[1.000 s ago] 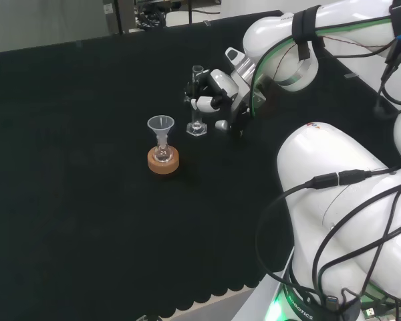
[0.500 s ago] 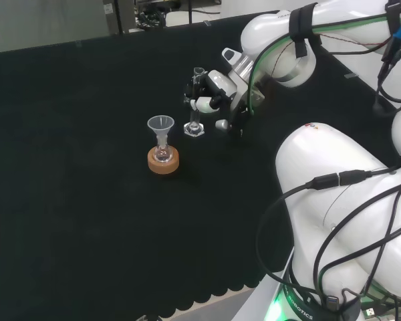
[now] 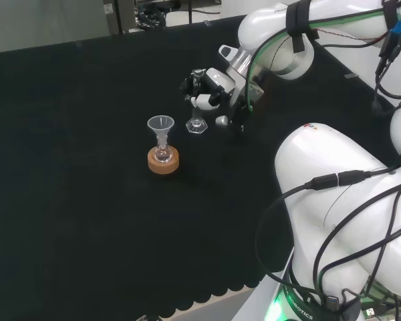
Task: Put the graduated cylinder back on the table.
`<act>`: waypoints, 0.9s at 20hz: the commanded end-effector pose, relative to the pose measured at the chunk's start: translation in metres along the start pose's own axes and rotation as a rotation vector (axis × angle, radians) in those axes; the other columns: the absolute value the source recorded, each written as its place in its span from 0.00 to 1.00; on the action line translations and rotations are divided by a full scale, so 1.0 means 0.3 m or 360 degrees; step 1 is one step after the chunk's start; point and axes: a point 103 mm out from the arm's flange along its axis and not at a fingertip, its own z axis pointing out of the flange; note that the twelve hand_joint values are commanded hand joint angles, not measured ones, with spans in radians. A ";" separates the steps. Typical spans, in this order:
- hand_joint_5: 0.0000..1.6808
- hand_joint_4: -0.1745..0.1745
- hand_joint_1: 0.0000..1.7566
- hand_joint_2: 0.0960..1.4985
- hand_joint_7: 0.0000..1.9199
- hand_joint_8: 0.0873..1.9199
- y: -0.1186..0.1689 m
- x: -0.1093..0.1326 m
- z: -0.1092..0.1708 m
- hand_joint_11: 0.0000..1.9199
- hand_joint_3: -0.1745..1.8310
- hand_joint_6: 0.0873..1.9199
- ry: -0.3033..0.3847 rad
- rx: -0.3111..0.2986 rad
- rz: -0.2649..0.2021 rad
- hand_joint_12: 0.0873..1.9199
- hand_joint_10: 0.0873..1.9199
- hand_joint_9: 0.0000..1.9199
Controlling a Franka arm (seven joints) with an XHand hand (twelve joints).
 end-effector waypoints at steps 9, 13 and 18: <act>0.24 0.27 0.58 0.67 0.24 0.32 0.013 0.032 -0.057 0.18 0.00 0.24 -0.0037 0.0002 0.0053 0.67 0.00 0.43; 0.20 0.24 0.54 0.65 0.18 0.33 0.004 0.032 -0.086 0.14 0.00 0.16 -0.0058 -0.0008 0.0069 0.69 0.00 0.39; 0.16 0.23 0.50 0.60 0.07 0.34 -0.005 0.045 -0.142 0.08 0.00 0.04 -0.0086 -0.0025 0.0079 0.71 0.00 0.32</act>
